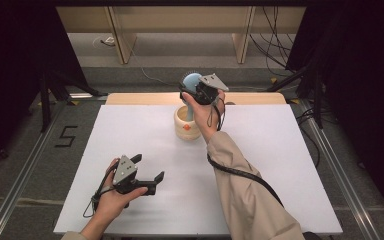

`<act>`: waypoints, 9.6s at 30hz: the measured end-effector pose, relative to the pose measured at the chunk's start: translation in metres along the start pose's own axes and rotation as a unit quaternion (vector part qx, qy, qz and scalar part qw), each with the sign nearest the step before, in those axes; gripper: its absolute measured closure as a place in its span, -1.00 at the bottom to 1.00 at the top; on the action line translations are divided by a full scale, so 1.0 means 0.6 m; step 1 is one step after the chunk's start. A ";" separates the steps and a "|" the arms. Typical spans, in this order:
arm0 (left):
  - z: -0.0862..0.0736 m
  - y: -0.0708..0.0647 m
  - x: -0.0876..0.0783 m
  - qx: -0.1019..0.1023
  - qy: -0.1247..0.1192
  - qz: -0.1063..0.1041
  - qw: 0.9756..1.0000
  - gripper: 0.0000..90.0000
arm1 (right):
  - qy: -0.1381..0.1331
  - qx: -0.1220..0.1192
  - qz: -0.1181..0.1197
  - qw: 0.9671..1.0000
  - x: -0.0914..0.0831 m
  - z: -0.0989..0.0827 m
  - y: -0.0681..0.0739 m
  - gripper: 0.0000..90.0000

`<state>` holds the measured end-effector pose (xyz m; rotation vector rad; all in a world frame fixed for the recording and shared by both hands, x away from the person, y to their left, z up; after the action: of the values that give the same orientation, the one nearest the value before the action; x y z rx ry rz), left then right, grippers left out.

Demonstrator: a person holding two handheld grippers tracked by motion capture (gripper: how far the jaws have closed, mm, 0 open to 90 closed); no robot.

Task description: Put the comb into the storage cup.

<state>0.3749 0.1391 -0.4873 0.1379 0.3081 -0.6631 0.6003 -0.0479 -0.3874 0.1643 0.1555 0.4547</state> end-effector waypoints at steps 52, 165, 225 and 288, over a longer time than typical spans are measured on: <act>-0.002 -0.003 0.004 0.002 0.002 -0.002 1.000 -0.95 | 0.031 0.024 -0.008 0.999 0.005 -0.026 -0.020 -0.55; -0.008 0.010 0.001 -0.002 0.016 0.022 1.000 -0.93 | 0.184 -0.074 0.092 0.976 -0.255 -0.070 -0.136 -0.93; -0.009 0.013 0.000 0.001 0.018 0.023 1.000 -0.93 | 0.201 -0.077 0.110 0.970 -0.368 -0.132 -0.164 -0.92; -0.011 0.016 0.000 -0.001 0.020 0.025 0.999 -0.93 | 0.195 -0.060 0.068 0.977 -0.450 -0.170 -0.230 -0.92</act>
<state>0.3792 0.1482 -0.4933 0.1577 0.3426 -0.6106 0.3999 -0.2786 -0.4832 -0.0352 0.5026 0.6292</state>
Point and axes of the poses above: each handheld gripper's, and its own axes: x roughly forward along the jaws, z roughly out of its top, y roughly to its left, the point moved 5 cm from there along x, roughly forward along the jaws, and after that the axes turned 4 degrees about x, right-handed, at the moved point
